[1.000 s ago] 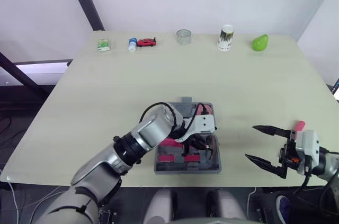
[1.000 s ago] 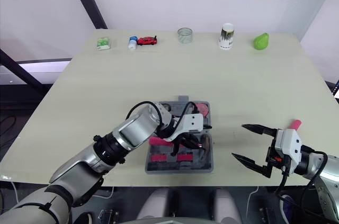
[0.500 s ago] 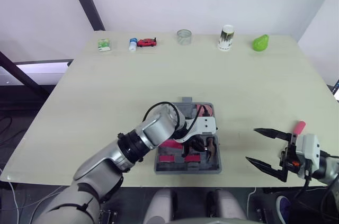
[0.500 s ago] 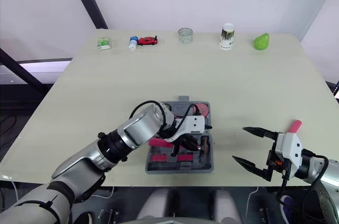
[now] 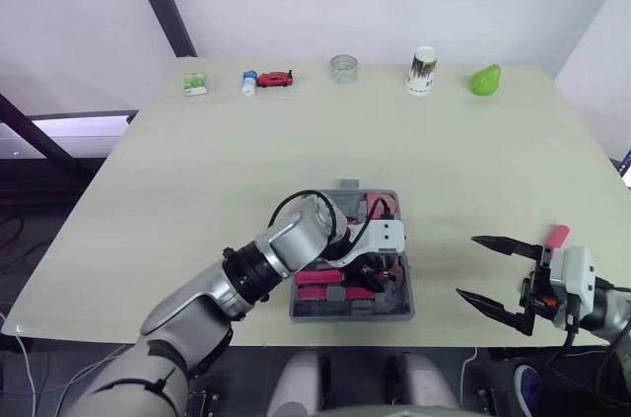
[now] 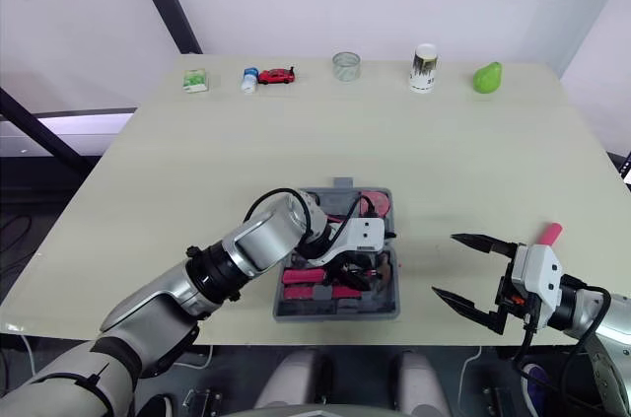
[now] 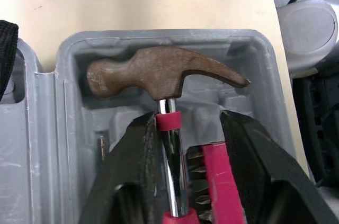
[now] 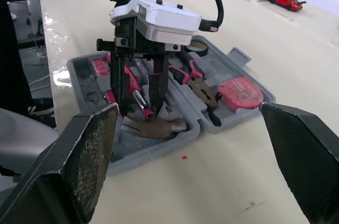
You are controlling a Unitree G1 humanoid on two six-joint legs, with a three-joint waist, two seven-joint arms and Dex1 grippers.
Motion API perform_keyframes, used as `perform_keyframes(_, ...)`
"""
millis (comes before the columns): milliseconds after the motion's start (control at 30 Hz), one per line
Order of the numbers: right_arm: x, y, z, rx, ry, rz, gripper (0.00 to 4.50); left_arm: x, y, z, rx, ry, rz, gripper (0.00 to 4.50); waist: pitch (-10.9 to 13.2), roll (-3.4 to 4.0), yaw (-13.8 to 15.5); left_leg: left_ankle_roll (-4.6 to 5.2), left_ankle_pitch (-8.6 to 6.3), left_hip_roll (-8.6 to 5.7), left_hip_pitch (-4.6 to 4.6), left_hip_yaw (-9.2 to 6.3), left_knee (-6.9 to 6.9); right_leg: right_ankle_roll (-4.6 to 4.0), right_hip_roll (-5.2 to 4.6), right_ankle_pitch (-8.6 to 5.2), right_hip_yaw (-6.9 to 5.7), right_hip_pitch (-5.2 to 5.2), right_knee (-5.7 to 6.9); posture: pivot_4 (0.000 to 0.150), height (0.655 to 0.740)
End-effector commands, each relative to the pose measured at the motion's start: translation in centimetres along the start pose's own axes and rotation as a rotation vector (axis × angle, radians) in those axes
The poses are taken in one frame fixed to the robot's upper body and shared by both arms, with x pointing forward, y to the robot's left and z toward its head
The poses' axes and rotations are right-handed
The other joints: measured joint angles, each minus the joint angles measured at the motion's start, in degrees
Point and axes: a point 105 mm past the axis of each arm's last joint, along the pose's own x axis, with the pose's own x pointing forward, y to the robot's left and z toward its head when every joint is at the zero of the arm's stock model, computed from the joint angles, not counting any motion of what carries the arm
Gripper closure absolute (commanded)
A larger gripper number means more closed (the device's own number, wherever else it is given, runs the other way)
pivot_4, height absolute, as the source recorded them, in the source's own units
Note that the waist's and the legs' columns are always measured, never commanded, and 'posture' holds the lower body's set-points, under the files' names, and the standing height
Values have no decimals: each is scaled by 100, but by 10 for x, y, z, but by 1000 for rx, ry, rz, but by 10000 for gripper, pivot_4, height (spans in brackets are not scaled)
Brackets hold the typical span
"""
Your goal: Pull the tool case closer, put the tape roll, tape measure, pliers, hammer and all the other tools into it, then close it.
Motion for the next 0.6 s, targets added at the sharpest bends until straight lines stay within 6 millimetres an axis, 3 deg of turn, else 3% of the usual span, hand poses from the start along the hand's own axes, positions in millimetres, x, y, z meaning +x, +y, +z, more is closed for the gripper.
perform_keyframes(33,1,-3,8,-41,-29,-6,0,-7,5,7,70,16,43,24066,0,0,0,0,0,0,0,0,0,0,0,0,0,0,0,1500,7400)
perform_keyframes(600,6,-4,9,-46,-41,3,0,-20,15,12,135,6,95,24066,0,1,0,0,0,0,-2,-1,0,0,0,0,-1,-1,0,1500,7400)
